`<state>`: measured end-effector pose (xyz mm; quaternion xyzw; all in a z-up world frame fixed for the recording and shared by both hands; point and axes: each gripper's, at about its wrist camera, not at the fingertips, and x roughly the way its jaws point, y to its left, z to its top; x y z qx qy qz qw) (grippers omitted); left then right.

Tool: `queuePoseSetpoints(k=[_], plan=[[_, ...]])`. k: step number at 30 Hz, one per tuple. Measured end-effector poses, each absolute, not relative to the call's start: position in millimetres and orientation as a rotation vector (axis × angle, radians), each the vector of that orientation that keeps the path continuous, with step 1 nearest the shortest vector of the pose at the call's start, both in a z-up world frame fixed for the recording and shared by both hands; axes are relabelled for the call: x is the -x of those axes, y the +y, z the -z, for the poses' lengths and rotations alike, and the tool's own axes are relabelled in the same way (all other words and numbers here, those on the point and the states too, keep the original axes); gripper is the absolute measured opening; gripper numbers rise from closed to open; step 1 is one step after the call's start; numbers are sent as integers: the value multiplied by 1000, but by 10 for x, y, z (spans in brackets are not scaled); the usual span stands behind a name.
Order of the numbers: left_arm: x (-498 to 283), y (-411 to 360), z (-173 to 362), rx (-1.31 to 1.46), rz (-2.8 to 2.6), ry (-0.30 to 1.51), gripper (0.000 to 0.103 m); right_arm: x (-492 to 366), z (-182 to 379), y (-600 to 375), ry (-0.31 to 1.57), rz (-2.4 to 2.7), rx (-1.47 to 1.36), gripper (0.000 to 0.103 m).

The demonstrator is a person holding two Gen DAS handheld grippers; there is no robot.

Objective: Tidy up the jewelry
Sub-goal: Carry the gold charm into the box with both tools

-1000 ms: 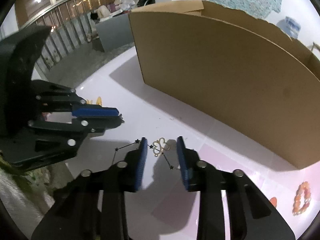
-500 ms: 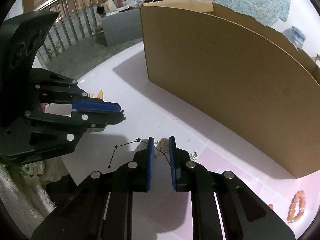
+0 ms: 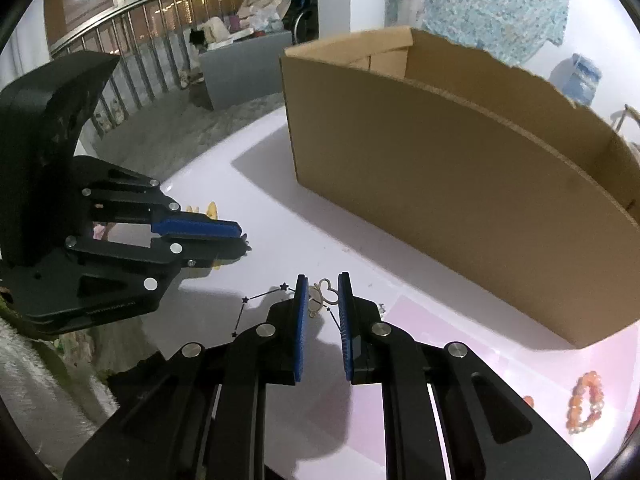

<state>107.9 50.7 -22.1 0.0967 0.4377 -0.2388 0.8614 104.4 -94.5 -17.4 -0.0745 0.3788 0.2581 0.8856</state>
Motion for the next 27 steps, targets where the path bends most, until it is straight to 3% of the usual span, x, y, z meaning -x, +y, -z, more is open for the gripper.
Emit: queuePoseSetpoints(k=[7, 18, 27], plan=[[-959, 512, -91, -208, 520, 842, 8, -887, -155, -1075, 708, -506, 130, 13], [-1157, 354, -999, -158, 648, 600, 8, -942, -891, -1602, 490, -402, 76, 13], [-2112, -317, -888, -91, 759, 749, 8, -1704, -632, -2174, 730, -407, -104, 13]])
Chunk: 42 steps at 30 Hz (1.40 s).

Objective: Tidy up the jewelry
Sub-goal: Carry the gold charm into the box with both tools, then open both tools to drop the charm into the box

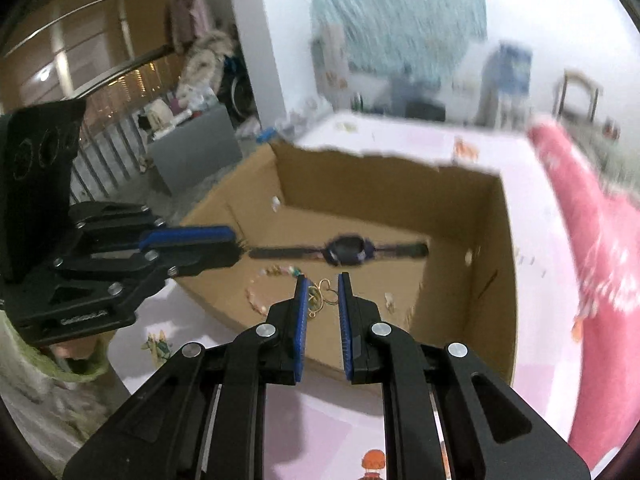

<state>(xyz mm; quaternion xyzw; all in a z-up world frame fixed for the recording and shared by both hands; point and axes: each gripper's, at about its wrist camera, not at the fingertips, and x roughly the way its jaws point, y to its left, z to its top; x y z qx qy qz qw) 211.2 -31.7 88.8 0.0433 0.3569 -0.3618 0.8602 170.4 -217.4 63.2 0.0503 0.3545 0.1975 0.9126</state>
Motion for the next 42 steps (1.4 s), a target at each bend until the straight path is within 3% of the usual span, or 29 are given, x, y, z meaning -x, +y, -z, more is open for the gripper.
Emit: queuePoseSetpoints(k=[6, 11, 27, 36, 42], plan=[[-2805, -648, -638, -18, 777, 984, 8, -2011, -439, -2266, 903, -441, -138, 13], [-3119, -721, -481, 60, 750, 1120, 8, -1988, -395, -2254, 944, -448, -145, 14], [-3113, -656, -661, 109, 753, 1083, 16, -1731, -771, -2672, 774, -408, -260, 36], [-2799, -373, -979, 118, 739, 975, 34, -1375, -990, -2973, 673, -344, -360, 48], [-2440, -98, -1174, 111, 710, 897, 55, -1082, -1021, -3087, 625, -294, -413, 61]])
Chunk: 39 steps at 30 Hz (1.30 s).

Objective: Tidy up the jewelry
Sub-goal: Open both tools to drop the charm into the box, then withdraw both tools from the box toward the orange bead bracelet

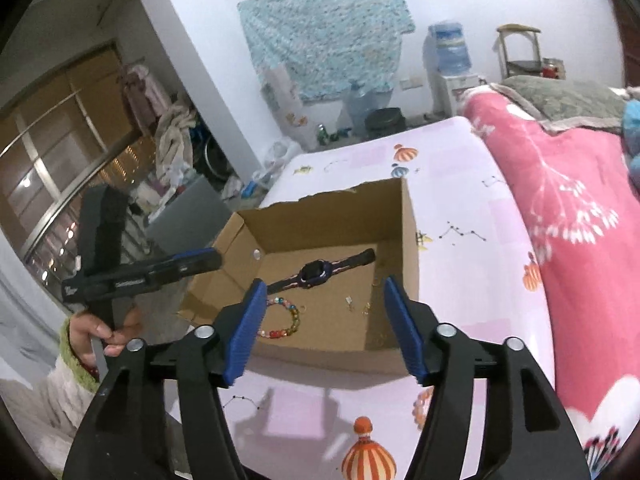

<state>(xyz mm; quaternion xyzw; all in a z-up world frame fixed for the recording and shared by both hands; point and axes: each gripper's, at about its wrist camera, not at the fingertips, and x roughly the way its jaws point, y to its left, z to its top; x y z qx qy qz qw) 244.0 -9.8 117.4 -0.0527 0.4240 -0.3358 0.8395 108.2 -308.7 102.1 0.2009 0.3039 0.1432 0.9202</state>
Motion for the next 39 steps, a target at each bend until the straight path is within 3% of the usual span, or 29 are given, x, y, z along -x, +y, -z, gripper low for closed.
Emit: queuePoseSetpoints(k=[5, 13, 24, 39], plan=[[-2029, 135, -1244, 76, 673, 851, 79, -843, -887, -3032, 641, -267, -412, 69], [-1494, 343, -911, 6, 589, 910, 94, -556, -411, -2757, 781, -226, -358, 76], [-1368, 166, 222, -132, 416, 1109, 95, -646, 362, -2236, 1003, -60, -206, 81], [-1404, -61, 483, -203, 325, 1099, 98, -768, 647, -2217, 1050, 24, -118, 91]])
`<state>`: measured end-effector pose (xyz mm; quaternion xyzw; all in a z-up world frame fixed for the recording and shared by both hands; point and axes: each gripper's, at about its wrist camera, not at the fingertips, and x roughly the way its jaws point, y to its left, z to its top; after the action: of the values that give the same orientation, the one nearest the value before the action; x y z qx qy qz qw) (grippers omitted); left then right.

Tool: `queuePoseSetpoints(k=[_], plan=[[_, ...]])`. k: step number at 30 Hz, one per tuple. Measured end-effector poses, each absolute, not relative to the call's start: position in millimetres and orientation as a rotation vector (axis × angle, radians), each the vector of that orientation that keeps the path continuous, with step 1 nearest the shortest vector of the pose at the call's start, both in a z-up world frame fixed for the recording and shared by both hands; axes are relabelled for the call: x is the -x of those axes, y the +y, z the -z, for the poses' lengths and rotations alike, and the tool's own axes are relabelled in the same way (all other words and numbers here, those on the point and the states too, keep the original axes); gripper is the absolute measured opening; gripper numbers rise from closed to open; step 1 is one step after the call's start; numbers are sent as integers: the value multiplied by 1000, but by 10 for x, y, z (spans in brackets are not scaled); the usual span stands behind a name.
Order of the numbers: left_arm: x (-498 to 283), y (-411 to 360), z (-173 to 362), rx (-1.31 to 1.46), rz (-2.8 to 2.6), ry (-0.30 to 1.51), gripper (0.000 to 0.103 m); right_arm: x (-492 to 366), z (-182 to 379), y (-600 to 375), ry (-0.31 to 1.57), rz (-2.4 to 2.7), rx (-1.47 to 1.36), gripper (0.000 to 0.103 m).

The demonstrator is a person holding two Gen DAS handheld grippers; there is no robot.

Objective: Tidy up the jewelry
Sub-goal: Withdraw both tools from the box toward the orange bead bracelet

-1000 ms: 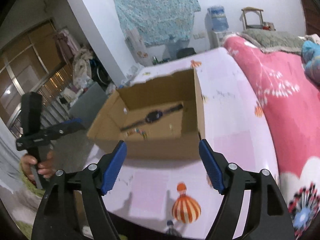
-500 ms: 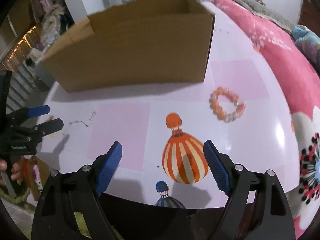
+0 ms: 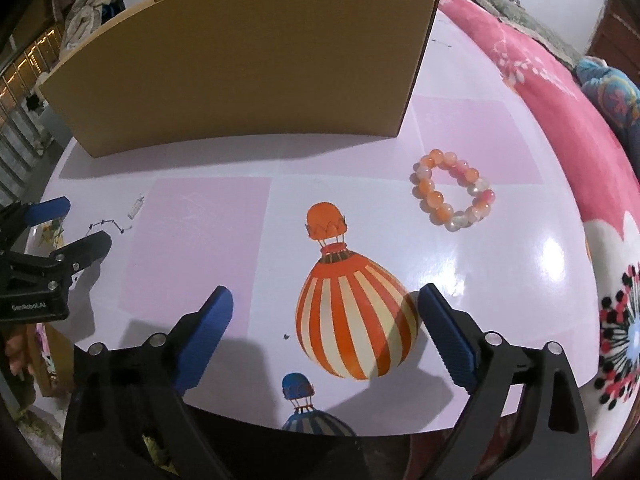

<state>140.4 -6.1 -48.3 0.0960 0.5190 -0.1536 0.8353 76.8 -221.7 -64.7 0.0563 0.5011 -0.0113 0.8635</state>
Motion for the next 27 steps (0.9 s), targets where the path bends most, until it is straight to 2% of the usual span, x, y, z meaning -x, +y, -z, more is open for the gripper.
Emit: queuePoseSetpoints(k=[3, 27], plan=[[-1387, -85, 485, -195, 311, 1092, 98, -767, 655, -2208, 1050, 29, -114, 95], [-1281, -165, 388, -171, 264, 1119, 98, -768, 637, -2179, 1063, 0, -96, 95]])
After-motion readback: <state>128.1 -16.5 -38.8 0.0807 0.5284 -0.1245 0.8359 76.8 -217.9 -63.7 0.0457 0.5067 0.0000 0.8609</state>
